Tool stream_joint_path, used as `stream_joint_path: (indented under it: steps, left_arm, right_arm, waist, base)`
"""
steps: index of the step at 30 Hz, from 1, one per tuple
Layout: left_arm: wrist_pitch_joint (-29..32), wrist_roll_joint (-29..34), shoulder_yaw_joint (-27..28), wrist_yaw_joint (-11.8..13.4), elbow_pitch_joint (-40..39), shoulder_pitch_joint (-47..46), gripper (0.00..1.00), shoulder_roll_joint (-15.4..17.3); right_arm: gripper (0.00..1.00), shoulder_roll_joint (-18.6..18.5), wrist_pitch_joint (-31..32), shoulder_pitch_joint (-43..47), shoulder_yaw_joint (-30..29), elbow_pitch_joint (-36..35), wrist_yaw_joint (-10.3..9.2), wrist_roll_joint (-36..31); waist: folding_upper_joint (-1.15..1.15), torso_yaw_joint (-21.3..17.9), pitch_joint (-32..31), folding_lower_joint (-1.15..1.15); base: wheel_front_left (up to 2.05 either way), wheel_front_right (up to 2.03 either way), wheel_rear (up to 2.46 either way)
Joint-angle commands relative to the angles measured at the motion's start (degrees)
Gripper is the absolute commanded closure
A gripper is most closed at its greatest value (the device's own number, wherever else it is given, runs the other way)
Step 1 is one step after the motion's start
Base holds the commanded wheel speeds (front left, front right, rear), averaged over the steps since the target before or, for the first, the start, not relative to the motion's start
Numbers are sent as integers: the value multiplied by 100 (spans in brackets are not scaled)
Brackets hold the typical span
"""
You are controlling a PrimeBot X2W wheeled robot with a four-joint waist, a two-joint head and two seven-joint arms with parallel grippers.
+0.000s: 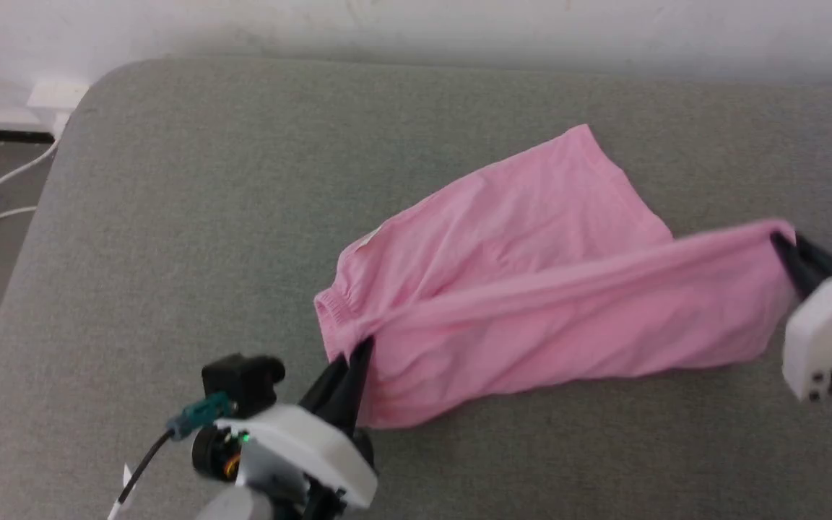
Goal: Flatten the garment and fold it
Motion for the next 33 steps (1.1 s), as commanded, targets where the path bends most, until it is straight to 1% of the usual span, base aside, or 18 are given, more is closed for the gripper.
stream_joint_path:
  steps: [1,8,15,18,19,25,27,28,29,30,31,33]
  left_arm:
    - [-127,77,44,-7,170,-294,100,-161]
    - [-504,208,116,70,988,-1091,100,-733]
    - [-765,253,71,33,1543,-1566,100,-1148]
    - [-892,222,59,-20,1679,-1652,100,-1271]
    - [-892,222,59,-20,1679,-1652,100,-1271]
    - [-1048,135,-48,-152,1830,-1714,100,-1439]
    - [-1070,107,-96,-213,1868,-1726,56,-1469]
    - [-1083,106,-118,-244,1887,-1739,0,-1476]
    - [-1100,108,-131,-269,1909,-1752,0,-1481]
    - [-1125,110,-134,-289,1923,-1760,0,-1485]
    - [-1152,121,-135,-305,1929,-1762,0,-1483]
    - [-1216,171,-122,-315,1929,-1753,0,-1451]
  right_arm:
    - [100,-86,-124,-499,153,346,-12,-22]
    - [100,-353,-317,-2289,855,1825,-12,96]
    - [100,-706,-413,-3718,1759,3024,-12,130]
    - [100,-805,-436,-4170,2063,3500,-12,159]
    - [100,-805,-436,-4170,2063,3500,-12,159]
    - [100,-917,-307,-4696,2518,4273,-12,363]
    - [100,-910,-223,-4770,2595,4489,-12,495]
    - [100,-897,-153,-4787,2624,4591,-12,569]
    - [80,-886,-110,-4795,2666,4661,-12,636]
    - [18,-879,-110,-4795,2700,4703,-12,707]
    - [0,-878,-124,-4783,2706,4744,-12,779]
    - [0,-876,-206,-4729,2702,4786,-12,905]
  waist:
    - [0,224,252,-1]
    - [0,672,837,-1]
    - [0,1186,1495,-1]
    - [0,1389,1694,-1]
    - [0,1389,1694,-1]
    - [0,1680,1906,-1]
    - [0,1701,1909,-1]
    - [0,1700,1899,-1]
    - [0,1690,1874,-1]
    - [0,1672,1837,-1]
    - [0,1650,1791,-1]
    - [0,1590,1659,-1]
  base:
    - [0,0,0]
    - [0,0,0]
    - [0,0,0]
    - [0,0,0]
    - [0,0,0]
    - [0,0,0]
    - [0,0,0]
    - [0,0,0]
    - [0,0,0]
    - [0,0,0]
    - [0,0,0]
    - [0,0,0]
